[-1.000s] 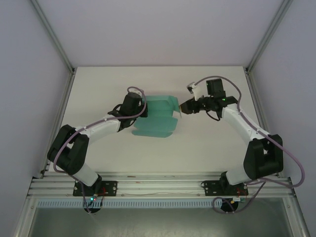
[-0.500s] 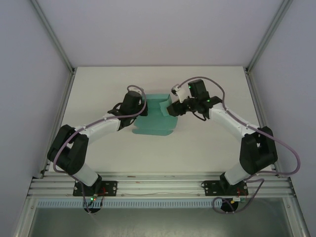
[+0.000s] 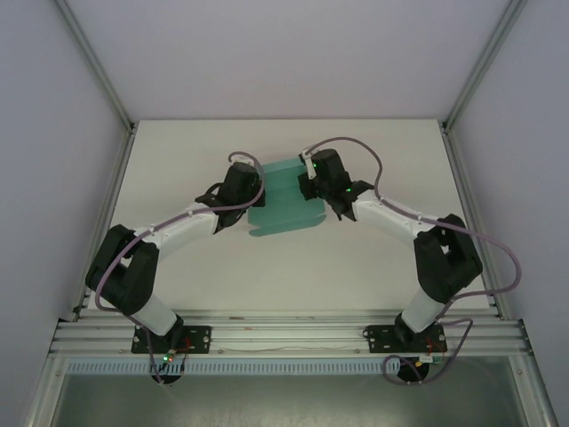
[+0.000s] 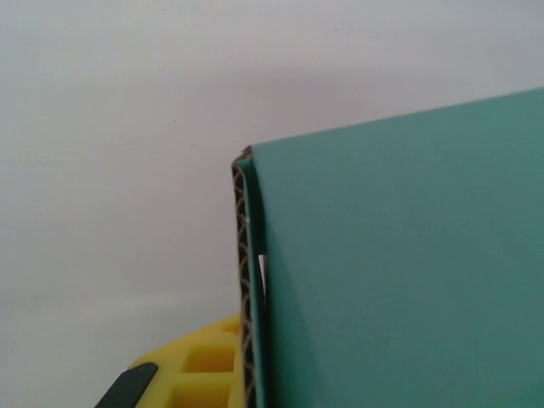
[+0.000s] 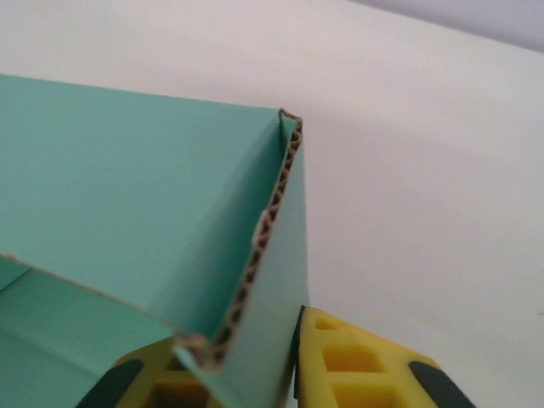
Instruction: Assemble paper box
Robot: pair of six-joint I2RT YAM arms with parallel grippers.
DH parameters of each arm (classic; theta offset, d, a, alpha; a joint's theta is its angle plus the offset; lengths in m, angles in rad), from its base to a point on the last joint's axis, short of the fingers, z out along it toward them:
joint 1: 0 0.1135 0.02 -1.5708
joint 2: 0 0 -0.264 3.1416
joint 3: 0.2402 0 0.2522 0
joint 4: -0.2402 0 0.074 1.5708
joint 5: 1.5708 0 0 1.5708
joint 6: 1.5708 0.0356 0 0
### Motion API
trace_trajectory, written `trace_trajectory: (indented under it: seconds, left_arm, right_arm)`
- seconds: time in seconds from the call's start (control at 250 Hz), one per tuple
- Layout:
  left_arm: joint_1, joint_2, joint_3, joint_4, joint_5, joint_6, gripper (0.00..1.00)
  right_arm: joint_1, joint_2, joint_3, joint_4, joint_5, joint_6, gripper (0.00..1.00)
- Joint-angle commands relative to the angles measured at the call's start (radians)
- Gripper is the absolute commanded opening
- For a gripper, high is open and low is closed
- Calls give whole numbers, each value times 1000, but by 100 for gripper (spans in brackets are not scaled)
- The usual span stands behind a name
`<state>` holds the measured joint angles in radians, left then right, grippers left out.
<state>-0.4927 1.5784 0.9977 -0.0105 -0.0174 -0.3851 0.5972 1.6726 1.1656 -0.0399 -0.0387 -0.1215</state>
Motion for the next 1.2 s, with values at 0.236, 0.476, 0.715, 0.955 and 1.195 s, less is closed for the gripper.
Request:
trace_trajectory:
  seconds: [0.236, 0.476, 0.715, 0.955, 1.195]
  left_arm:
    - [-21, 51, 101, -139, -199, -243, 0]
    - [-11, 115, 174, -295, -352, -340, 0]
    - [-18, 97, 146, -127, -135, -193, 0]
    - [-17, 73, 116, -46, 19, -71, 0]
    - [-4, 46, 148, -120, 57, 112, 0]
  right_arm:
    - [30, 174, 157, -124, 841, 310, 0]
    - [28, 155, 125, -30, 793, 263, 0]
    - [30, 64, 36, 149, 595, 188, 11]
    - [26, -118, -101, 161, 33, 63, 82]
    - [20, -429, -263, 142, -57, 86, 100]
